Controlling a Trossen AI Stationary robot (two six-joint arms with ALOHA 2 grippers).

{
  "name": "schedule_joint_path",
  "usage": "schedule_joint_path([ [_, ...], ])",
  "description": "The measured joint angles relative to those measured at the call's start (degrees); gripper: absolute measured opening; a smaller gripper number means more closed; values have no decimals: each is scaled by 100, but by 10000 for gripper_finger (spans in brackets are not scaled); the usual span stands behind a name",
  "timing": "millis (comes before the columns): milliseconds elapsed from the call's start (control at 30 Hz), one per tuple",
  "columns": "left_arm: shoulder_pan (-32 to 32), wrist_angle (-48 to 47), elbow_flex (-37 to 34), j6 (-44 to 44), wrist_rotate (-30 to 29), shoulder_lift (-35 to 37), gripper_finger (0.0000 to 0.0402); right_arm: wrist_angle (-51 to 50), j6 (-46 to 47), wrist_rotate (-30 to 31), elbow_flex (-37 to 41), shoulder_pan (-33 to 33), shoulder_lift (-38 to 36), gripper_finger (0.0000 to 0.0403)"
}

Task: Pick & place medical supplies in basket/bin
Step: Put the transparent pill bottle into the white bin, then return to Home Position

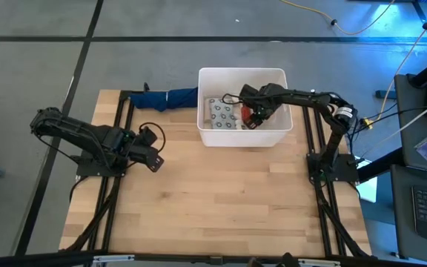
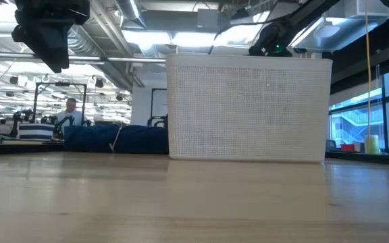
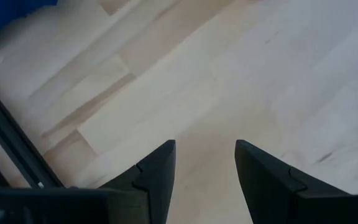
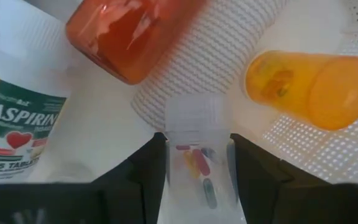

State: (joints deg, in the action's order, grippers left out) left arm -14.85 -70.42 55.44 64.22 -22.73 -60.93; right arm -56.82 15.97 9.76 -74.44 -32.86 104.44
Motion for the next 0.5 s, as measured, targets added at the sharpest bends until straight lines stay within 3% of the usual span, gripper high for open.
schedule_joint_path([
  [233, 0, -1, 0, -98, -90, 0, 159, -34, 36, -750, 18, -31, 2, 232],
  [367, 0, -1, 0, -142, 312, 0, 159, -56, 355, -805, -4, -31, 3, 278],
  [500, -4, 1, 0, -195, 441, 0, 159, -335, 492, -545, -358, -26, 7, 299],
])
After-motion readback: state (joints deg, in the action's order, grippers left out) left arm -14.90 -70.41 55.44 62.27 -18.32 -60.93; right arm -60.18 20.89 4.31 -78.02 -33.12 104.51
